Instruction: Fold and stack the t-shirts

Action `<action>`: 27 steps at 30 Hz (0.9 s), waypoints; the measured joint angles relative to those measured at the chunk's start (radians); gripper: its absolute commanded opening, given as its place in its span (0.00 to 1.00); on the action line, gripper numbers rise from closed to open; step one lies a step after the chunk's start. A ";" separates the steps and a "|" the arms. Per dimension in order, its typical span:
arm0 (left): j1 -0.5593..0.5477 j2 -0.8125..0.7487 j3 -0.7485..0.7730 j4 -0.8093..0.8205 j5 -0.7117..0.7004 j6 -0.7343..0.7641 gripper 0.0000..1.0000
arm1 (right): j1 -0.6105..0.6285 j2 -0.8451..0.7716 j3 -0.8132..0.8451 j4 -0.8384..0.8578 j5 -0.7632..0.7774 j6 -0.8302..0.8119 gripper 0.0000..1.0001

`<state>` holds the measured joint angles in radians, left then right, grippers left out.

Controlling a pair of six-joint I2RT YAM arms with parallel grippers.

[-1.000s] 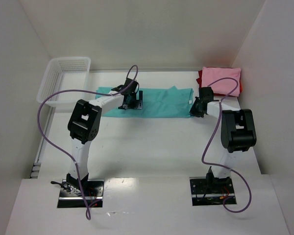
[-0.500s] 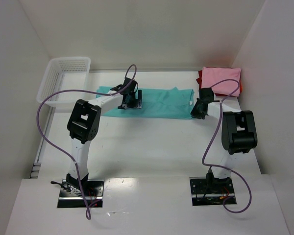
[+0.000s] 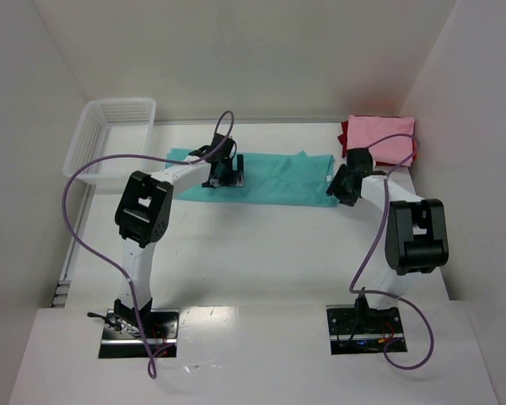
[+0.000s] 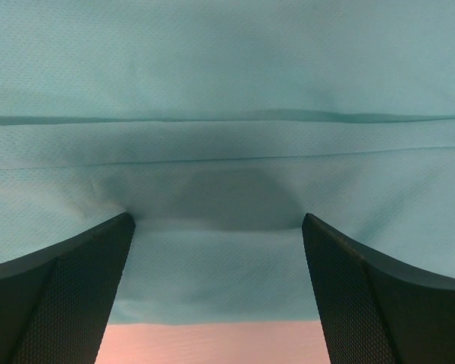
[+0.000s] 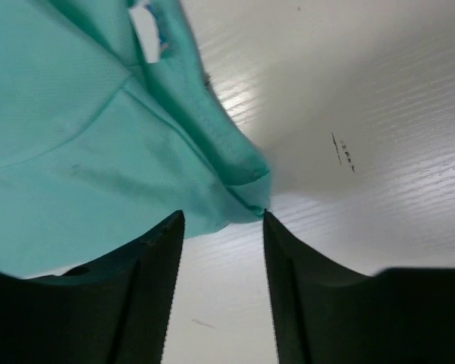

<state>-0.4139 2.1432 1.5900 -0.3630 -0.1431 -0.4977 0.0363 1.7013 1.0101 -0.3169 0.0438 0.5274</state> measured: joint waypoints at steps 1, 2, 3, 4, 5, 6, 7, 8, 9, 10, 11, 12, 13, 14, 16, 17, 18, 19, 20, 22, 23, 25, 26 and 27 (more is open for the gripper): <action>0.001 -0.004 -0.002 -0.001 0.001 0.002 1.00 | -0.002 -0.023 0.008 -0.008 -0.004 0.000 0.60; 0.003 -0.008 -0.006 -0.003 0.004 0.006 1.00 | -0.005 -0.049 0.025 -0.012 -0.009 0.001 0.65; 0.006 -0.016 -0.011 -0.012 0.004 0.013 1.00 | -0.007 -0.056 0.032 -0.012 -0.013 0.003 0.69; 0.010 -0.025 -0.016 -0.021 0.003 0.023 1.00 | -0.010 -0.068 0.049 -0.012 -0.019 0.003 0.75; 0.013 -0.030 -0.019 -0.027 0.002 0.028 1.00 | -0.013 -0.075 0.076 -0.016 -0.029 0.005 0.81; 0.017 -0.040 -0.022 -0.032 0.001 0.034 1.00 | -0.015 -0.080 0.111 -0.017 -0.043 0.006 0.87; 0.025 -0.068 -0.030 -0.045 0.001 0.046 1.00 | -0.016 -0.084 0.148 -0.011 -0.061 0.007 0.93; 0.035 -0.100 -0.037 -0.059 0.002 0.061 1.00 | -0.017 -0.088 0.170 -0.004 -0.073 0.010 1.00; 0.040 -0.116 -0.037 -0.064 0.002 0.070 1.00 | -0.017 -0.091 0.178 0.001 -0.079 0.012 1.00; 0.050 -0.144 -0.037 -0.063 0.003 0.082 1.00 | -0.017 -0.100 0.189 0.010 -0.092 0.018 1.00; 0.057 -0.159 -0.037 -0.062 0.008 0.092 1.00 | -0.017 -0.106 0.191 0.016 -0.100 0.017 1.00; 0.072 -0.182 -0.037 -0.062 0.021 0.121 1.00 | -0.017 -0.110 0.191 0.018 -0.114 0.022 1.00; 0.104 -0.215 -0.033 -0.063 0.049 0.177 1.00 | -0.017 -0.111 0.191 0.018 -0.126 0.026 1.00; 0.123 -0.231 -0.029 -0.062 0.059 0.204 1.00 | -0.017 -0.111 0.191 0.018 -0.140 0.029 1.00; 0.160 -0.250 -0.023 -0.054 0.076 0.270 1.00 | -0.010 -0.110 0.191 0.018 -0.154 0.032 1.00; 0.180 -0.255 -0.023 -0.046 0.079 0.307 1.00 | -0.008 -0.110 0.191 0.020 -0.159 0.033 1.00; 0.201 -0.257 -0.025 -0.035 0.084 0.358 1.00 | -0.005 -0.110 0.191 0.023 -0.165 0.033 1.00; 0.214 -0.257 -0.029 -0.027 0.090 0.402 1.00 | -0.002 -0.110 0.191 0.026 -0.173 0.034 1.00; 0.221 -0.257 -0.035 -0.024 0.101 0.445 1.00 | 0.001 -0.110 0.191 0.027 -0.181 0.034 1.00; 0.227 -0.256 -0.044 -0.027 0.154 0.557 1.00 | 0.013 -0.106 0.191 0.027 -0.190 0.043 1.00; 0.226 -0.254 -0.046 -0.029 0.190 0.626 1.00 | 0.023 -0.103 0.191 0.028 -0.188 0.049 1.00; 0.226 -0.244 -0.047 -0.029 0.259 0.737 0.98 | 0.048 -0.096 0.191 0.030 -0.183 0.061 1.00; 0.226 -0.237 -0.047 -0.029 0.284 0.772 0.98 | 0.060 -0.092 0.191 0.033 -0.180 0.067 1.00; 0.226 -0.225 -0.042 -0.036 0.323 0.820 0.98 | 0.074 -0.084 0.191 0.035 -0.179 0.075 1.00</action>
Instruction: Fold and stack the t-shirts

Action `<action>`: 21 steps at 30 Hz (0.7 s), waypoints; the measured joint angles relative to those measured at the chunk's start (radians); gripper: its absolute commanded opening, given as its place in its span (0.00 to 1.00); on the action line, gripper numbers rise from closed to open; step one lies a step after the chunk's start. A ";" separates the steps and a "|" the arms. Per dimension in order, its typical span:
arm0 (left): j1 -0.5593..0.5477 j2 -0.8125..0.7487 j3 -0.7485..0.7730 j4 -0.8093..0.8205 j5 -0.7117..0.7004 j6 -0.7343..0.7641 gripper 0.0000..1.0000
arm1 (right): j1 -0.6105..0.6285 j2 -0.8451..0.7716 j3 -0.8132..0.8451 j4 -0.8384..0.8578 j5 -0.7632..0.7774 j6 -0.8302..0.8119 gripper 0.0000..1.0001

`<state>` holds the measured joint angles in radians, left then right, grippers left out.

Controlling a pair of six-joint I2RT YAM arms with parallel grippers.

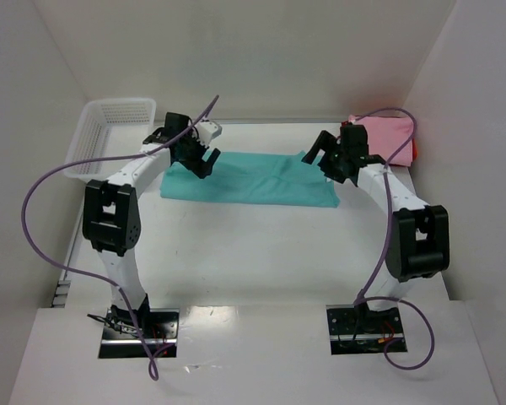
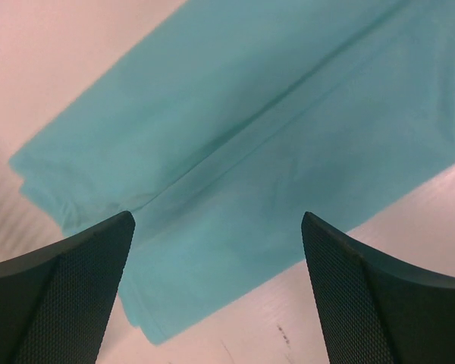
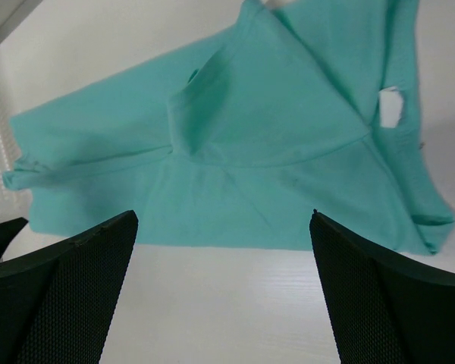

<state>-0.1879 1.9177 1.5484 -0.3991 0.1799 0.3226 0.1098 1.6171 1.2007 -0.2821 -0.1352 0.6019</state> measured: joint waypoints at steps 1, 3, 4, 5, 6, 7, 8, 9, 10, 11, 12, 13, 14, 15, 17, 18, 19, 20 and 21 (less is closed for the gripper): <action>0.002 0.018 0.015 -0.019 0.046 0.053 0.98 | 0.010 0.010 0.000 0.000 0.000 0.009 1.00; 0.008 0.059 0.046 -0.049 0.112 0.141 0.98 | 0.024 0.039 0.005 -0.002 -0.001 0.021 1.00; 0.012 0.085 0.067 -0.070 0.136 0.190 0.98 | 0.024 0.051 0.007 -0.003 0.000 0.025 1.00; 0.014 0.107 0.085 -0.085 0.150 0.226 0.98 | 0.023 0.063 0.013 -0.004 0.000 0.027 1.00; 0.017 0.130 0.107 -0.100 0.161 0.257 0.98 | 0.023 0.086 0.025 -0.005 -0.001 0.028 1.00; 0.020 0.149 0.128 -0.116 0.170 0.282 0.98 | 0.023 0.106 0.041 -0.011 -0.002 0.028 1.00; 0.022 0.171 0.151 -0.129 0.178 0.309 0.98 | 0.023 0.135 0.068 -0.014 -0.004 0.021 1.00; 0.026 0.190 0.170 -0.138 0.185 0.333 0.98 | 0.023 0.149 0.080 -0.015 -0.005 0.017 1.00; 0.029 0.206 0.187 -0.147 0.189 0.355 0.98 | 0.023 0.155 0.085 -0.015 -0.005 0.015 1.00; 0.032 0.220 0.198 -0.153 0.192 0.375 0.98 | 0.023 0.163 0.094 -0.017 -0.004 0.011 1.00; 0.035 0.232 0.208 -0.161 0.193 0.387 0.99 | 0.023 0.174 0.105 -0.020 0.001 0.007 1.00; 0.036 0.242 0.215 -0.165 0.194 0.395 0.99 | 0.023 0.185 0.114 -0.020 0.005 0.006 1.00; 0.037 0.249 0.219 -0.169 0.194 0.403 0.99 | 0.023 0.196 0.122 -0.020 0.008 0.005 1.00; 0.038 0.254 0.220 -0.173 0.194 0.408 0.99 | 0.023 0.207 0.128 -0.019 0.011 0.004 1.00; 0.041 0.267 0.220 -0.190 0.193 0.412 0.99 | 0.024 0.242 0.132 -0.022 0.017 0.007 1.00; 0.041 0.273 0.220 -0.198 0.192 0.413 0.99 | 0.024 0.251 0.132 -0.025 0.018 0.007 1.00; 0.041 0.275 0.220 -0.201 0.191 0.413 0.99 | 0.024 0.256 0.132 -0.028 0.019 0.007 1.00; 0.041 0.281 0.220 -0.209 0.189 0.411 0.99 | 0.024 0.263 0.132 -0.029 0.018 0.010 1.00; 0.041 0.288 0.220 -0.219 0.187 0.409 0.99 | 0.024 0.267 0.132 -0.029 0.018 0.011 1.00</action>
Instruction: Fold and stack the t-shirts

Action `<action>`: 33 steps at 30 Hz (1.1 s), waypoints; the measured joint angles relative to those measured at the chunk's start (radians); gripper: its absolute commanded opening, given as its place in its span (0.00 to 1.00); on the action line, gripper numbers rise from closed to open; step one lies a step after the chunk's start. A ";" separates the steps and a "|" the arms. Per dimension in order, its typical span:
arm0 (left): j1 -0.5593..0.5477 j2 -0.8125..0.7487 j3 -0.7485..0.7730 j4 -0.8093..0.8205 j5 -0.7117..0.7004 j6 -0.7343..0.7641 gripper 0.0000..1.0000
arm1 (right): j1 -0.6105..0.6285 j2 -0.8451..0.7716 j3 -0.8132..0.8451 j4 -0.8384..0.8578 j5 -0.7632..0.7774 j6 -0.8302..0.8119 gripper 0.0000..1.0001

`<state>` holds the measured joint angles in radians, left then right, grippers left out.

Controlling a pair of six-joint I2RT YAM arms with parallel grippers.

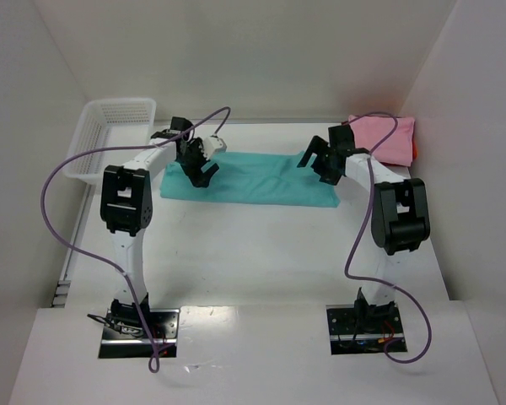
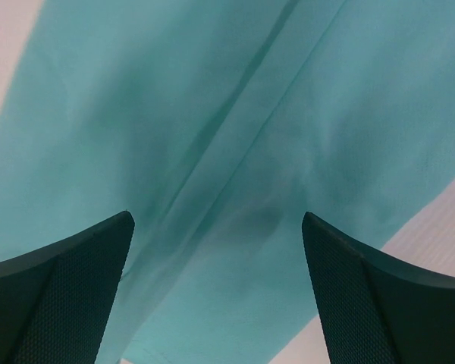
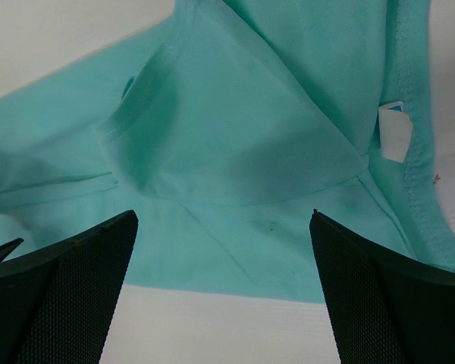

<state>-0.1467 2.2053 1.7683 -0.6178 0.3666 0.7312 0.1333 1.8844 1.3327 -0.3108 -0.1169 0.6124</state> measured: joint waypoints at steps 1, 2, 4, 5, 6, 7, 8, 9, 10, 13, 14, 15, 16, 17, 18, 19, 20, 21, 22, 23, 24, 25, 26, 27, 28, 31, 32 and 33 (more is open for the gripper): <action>0.000 0.008 0.000 -0.009 -0.002 -0.003 0.99 | 0.000 0.005 0.000 -0.001 0.000 0.000 1.00; 0.000 0.025 0.000 -0.021 -0.005 -0.005 0.99 | 0.001 0.006 0.000 -0.002 0.000 0.001 1.00; 0.000 0.036 0.001 -0.027 -0.001 -0.010 0.99 | 0.002 0.006 0.001 -0.002 0.000 0.001 1.00; 0.000 0.036 0.001 -0.028 -0.001 -0.012 0.99 | 0.002 0.006 0.003 -0.001 0.000 0.001 1.00; 0.001 0.036 0.001 -0.028 -0.001 -0.015 0.99 | 0.003 0.007 0.006 -0.003 0.000 0.001 1.00; 0.001 0.036 0.001 -0.028 -0.002 -0.019 0.99 | 0.003 0.007 0.010 -0.004 0.000 0.001 1.00; 0.001 0.036 0.001 -0.028 -0.003 -0.024 0.99 | 0.004 0.007 0.016 -0.006 0.000 0.001 1.00; 0.001 0.036 0.001 -0.027 -0.005 -0.028 0.99 | 0.004 0.007 0.025 -0.009 0.000 0.001 1.00; 0.001 0.036 0.001 -0.026 -0.006 -0.031 0.99 | 0.005 0.007 0.029 -0.009 0.000 0.001 1.00; 0.001 0.036 -0.001 -0.024 -0.007 -0.044 0.99 | 0.005 0.007 0.043 -0.012 0.002 0.000 1.00; 0.000 0.036 -0.001 -0.024 -0.007 -0.051 0.99 | 0.005 0.007 0.049 -0.015 0.004 0.000 1.00; -0.002 0.036 -0.001 -0.025 -0.007 -0.059 0.99 | 0.005 0.007 0.054 -0.017 0.006 0.000 1.00; -0.003 0.036 -0.002 -0.025 -0.007 -0.065 0.99 | 0.005 0.006 0.056 -0.017 0.007 0.000 1.00; -0.005 0.033 -0.006 -0.024 -0.007 -0.075 0.99 | 0.005 0.005 0.058 -0.019 0.008 0.000 1.00; -0.008 0.028 -0.014 -0.020 -0.008 -0.089 0.99 | 0.005 0.004 0.061 -0.021 0.008 0.000 1.00; -0.012 0.020 -0.026 -0.019 -0.008 -0.101 0.99 | 0.005 0.003 0.063 -0.023 0.009 -0.001 1.00; -0.018 0.010 -0.041 -0.021 -0.006 -0.117 0.99 | 0.005 0.001 0.064 -0.024 0.009 -0.001 1.00; -0.025 0.000 -0.054 -0.026 -0.006 -0.135 0.99 | 0.005 -0.003 0.064 -0.026 0.009 -0.001 1.00; -0.031 -0.006 -0.062 -0.033 -0.005 -0.142 0.99 | 0.005 -0.005 0.064 -0.027 0.009 -0.001 1.00; -0.044 -0.021 -0.083 -0.030 -0.008 -0.164 0.99 | 0.005 -0.010 0.064 -0.029 0.009 -0.001 1.00; -0.061 -0.037 -0.104 -0.037 -0.007 -0.181 0.99 | 0.005 -0.016 0.064 -0.031 0.009 -0.001 1.00; -0.092 -0.062 -0.141 -0.040 -0.007 -0.212 0.99 | 0.005 -0.022 0.064 -0.033 0.009 -0.001 1.00; -0.104 -0.071 -0.153 -0.044 -0.005 -0.218 0.99 | 0.005 -0.030 0.064 -0.035 0.009 -0.001 1.00; -0.122 -0.081 -0.168 -0.048 -0.005 -0.233 0.99 | 0.005 -0.036 0.064 -0.036 0.009 -0.001 1.00; -0.142 -0.093 -0.186 -0.049 -0.004 -0.251 0.99 | 0.005 -0.044 0.064 -0.037 0.010 -0.001 1.00; -0.184 -0.128 -0.237 -0.050 0.013 -0.306 0.99 | 0.005 -0.075 0.064 -0.043 0.013 -0.002 1.00; -0.198 -0.144 -0.259 -0.052 0.024 -0.328 0.99 | 0.005 -0.089 0.064 -0.044 0.017 -0.004 1.00; -0.209 -0.158 -0.280 -0.053 0.034 -0.348 0.99 | 0.005 -0.102 0.063 -0.044 0.022 -0.004 1.00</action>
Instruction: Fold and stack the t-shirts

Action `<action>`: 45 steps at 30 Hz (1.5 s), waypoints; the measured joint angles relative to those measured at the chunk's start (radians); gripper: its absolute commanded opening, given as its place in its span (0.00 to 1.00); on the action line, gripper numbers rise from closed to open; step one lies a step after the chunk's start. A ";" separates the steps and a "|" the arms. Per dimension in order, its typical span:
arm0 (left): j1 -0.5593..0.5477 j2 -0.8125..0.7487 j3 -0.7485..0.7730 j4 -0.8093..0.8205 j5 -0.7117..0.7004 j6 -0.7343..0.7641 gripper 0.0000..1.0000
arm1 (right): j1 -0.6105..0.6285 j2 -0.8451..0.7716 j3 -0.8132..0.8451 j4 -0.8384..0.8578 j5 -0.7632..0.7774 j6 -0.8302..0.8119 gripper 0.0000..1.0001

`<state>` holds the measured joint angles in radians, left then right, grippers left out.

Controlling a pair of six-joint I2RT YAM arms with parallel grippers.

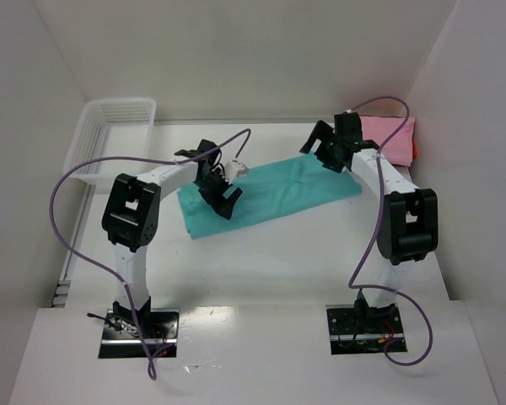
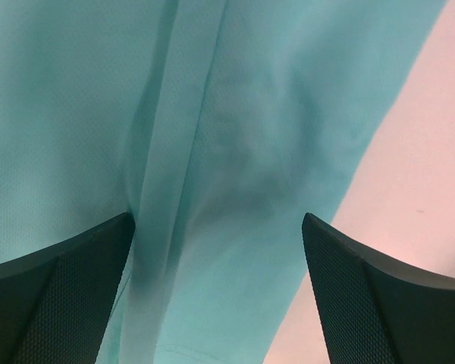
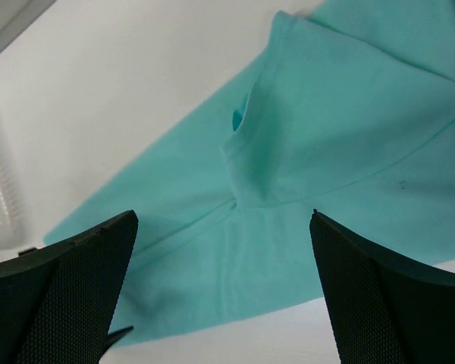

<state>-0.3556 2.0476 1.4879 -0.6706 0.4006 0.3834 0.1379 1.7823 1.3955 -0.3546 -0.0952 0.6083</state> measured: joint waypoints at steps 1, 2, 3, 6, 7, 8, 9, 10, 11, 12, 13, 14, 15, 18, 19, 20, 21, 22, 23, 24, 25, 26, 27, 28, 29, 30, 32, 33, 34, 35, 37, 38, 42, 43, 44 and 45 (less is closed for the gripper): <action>-0.007 -0.011 -0.016 0.000 0.006 -0.017 0.99 | 0.000 -0.011 -0.002 0.000 0.004 0.000 1.00; -0.021 -0.033 -0.046 0.005 0.015 -0.047 0.99 | 0.000 -0.026 -0.006 -0.001 0.009 0.000 1.00; -0.036 -0.054 -0.077 0.008 0.024 -0.075 0.99 | 0.000 -0.040 -0.012 -0.002 0.013 0.000 1.00; -0.088 -0.100 -0.143 -0.002 0.053 -0.138 0.99 | 0.000 -0.074 -0.030 -0.007 0.029 -0.001 1.00; -0.107 -0.114 -0.165 -0.004 0.065 -0.159 0.99 | 0.000 -0.079 -0.036 -0.008 0.033 -0.001 1.00; -0.126 -0.126 -0.184 -0.006 0.075 -0.176 0.99 | 0.000 -0.085 -0.046 -0.007 0.040 -0.001 1.00; -0.157 -0.146 -0.214 -0.009 0.087 -0.211 0.99 | 0.000 -0.087 -0.054 -0.009 0.046 -0.001 1.00; -0.178 -0.157 -0.231 -0.012 0.096 -0.223 0.99 | 0.000 -0.088 -0.065 -0.008 0.053 -0.001 1.00; -0.206 -0.168 -0.250 -0.016 0.110 -0.251 0.99 | 0.000 -0.088 -0.080 -0.009 0.059 -0.001 1.00; -0.222 -0.172 -0.258 -0.019 0.118 -0.266 0.99 | 0.000 -0.088 -0.098 -0.011 0.064 -0.001 1.00; -0.241 -0.175 -0.267 -0.021 0.128 -0.286 0.99 | 0.000 -0.087 -0.111 -0.017 0.067 -0.001 1.00; -0.262 -0.181 -0.279 -0.017 0.139 -0.311 0.99 | 0.001 -0.086 -0.121 -0.021 0.072 -0.001 1.00; -0.272 -0.185 -0.287 -0.014 0.145 -0.318 0.99 | 0.002 -0.085 -0.140 -0.022 0.081 -0.001 1.00; -0.300 -0.204 -0.320 -0.006 0.169 -0.365 0.99 | 0.011 -0.075 -0.173 -0.024 0.096 -0.001 1.00; -0.303 -0.206 -0.323 -0.006 0.171 -0.369 0.99 | 0.019 -0.065 -0.181 -0.025 0.104 -0.001 1.00; -0.308 -0.208 -0.325 -0.007 0.171 -0.378 0.99 | 0.028 -0.053 -0.184 -0.027 0.110 -0.001 1.00; -0.310 -0.210 -0.325 -0.008 0.166 -0.389 0.99 | 0.032 -0.048 -0.185 -0.027 0.112 -0.002 1.00; -0.312 -0.213 -0.325 -0.008 0.159 -0.395 0.99 | 0.037 -0.041 -0.185 -0.027 0.115 -0.002 1.00; -0.314 -0.223 -0.325 -0.008 0.138 -0.404 0.99 | 0.053 -0.021 -0.185 -0.027 0.125 -0.002 1.00; -0.315 -0.229 -0.324 -0.009 0.124 -0.411 0.99 | 0.063 -0.010 -0.184 -0.027 0.130 -0.003 1.00; -0.314 -0.238 -0.321 -0.010 0.110 -0.417 0.99 | 0.072 0.002 -0.184 -0.028 0.134 -0.003 1.00; -0.311 -0.252 -0.313 -0.012 0.090 -0.424 0.99 | 0.083 0.018 -0.181 -0.028 0.142 -0.003 1.00; -0.305 -0.267 -0.299 -0.015 0.068 -0.435 0.99 | 0.095 0.038 -0.177 -0.029 0.149 -0.003 1.00; -0.296 -0.286 -0.286 -0.012 0.051 -0.442 0.99 | 0.105 0.056 -0.174 -0.030 0.154 -0.003 1.00; -0.284 -0.308 -0.271 -0.008 0.032 -0.447 0.99 | 0.113 0.075 -0.170 -0.032 0.160 -0.002 1.00; -0.267 -0.342 -0.245 -0.003 0.007 -0.457 0.99 | 0.120 0.097 -0.164 -0.037 0.165 0.000 1.00; -0.247 -0.388 -0.208 0.011 -0.026 -0.469 0.99 | 0.130 0.122 -0.141 -0.048 0.177 0.000 1.00; -0.235 -0.417 -0.190 0.022 -0.048 -0.474 0.99 | 0.132 0.129 -0.128 -0.050 0.185 0.001 1.00; -0.224 -0.453 -0.172 0.032 -0.076 -0.480 0.99 | 0.133 0.142 -0.114 -0.053 0.195 0.002 1.00; -0.219 -0.475 -0.163 0.039 -0.092 -0.487 0.99 | 0.133 0.148 -0.108 -0.055 0.200 0.002 1.00; -0.212 -0.537 -0.151 0.059 -0.131 -0.496 0.99 | 0.133 0.163 -0.087 -0.064 0.213 0.005 1.00; -0.211 -0.563 -0.151 0.067 -0.143 -0.499 0.99 | 0.133 0.173 -0.074 -0.068 0.220 0.007 1.00; -0.195 -0.663 -0.151 0.087 -0.191 -0.521 0.99 | 0.138 0.229 0.002 -0.092 0.247 0.007 1.00; -0.183 -0.707 -0.160 0.109 -0.212 -0.526 0.99 | 0.138 0.234 0.009 -0.092 0.250 0.007 1.00; -0.180 -0.715 -0.163 0.113 -0.216 -0.528 0.99 | 0.139 0.242 0.021 -0.096 0.251 0.007 1.00; -0.175 -0.737 -0.169 0.116 -0.225 -0.532 0.99 | 0.140 0.259 0.046 -0.107 0.253 0.003 1.00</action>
<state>-0.5309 1.3105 1.3187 -0.5549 0.1758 -0.1487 0.2778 2.0408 1.4414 -0.4620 0.1579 0.6115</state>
